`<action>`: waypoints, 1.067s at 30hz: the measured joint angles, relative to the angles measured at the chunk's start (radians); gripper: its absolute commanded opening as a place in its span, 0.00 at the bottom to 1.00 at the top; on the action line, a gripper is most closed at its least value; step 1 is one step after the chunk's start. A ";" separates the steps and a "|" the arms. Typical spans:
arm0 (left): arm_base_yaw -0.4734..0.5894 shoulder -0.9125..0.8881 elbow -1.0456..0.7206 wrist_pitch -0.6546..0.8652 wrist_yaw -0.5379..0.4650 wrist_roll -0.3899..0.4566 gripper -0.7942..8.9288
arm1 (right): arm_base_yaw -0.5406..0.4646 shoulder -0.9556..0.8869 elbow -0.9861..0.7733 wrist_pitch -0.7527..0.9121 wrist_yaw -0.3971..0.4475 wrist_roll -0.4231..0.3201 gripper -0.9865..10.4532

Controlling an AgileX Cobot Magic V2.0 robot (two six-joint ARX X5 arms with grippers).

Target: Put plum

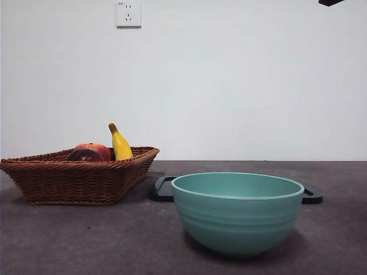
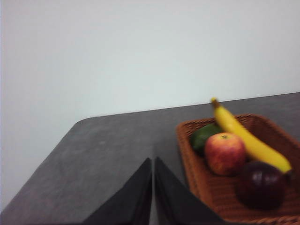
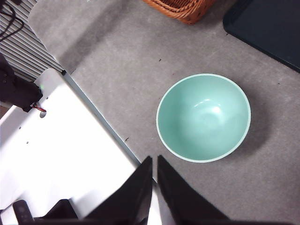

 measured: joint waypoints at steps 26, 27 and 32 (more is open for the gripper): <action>0.004 -0.004 -0.083 -0.137 -0.047 -0.043 0.09 | 0.000 0.000 0.000 0.000 0.000 0.000 0.09; 0.004 -0.004 -0.083 -0.137 -0.048 -0.046 0.09 | 0.000 0.000 0.000 0.000 0.000 0.000 0.09; 0.004 -0.004 -0.083 -0.137 -0.048 -0.050 0.09 | 0.000 0.000 0.000 0.000 0.000 0.000 0.09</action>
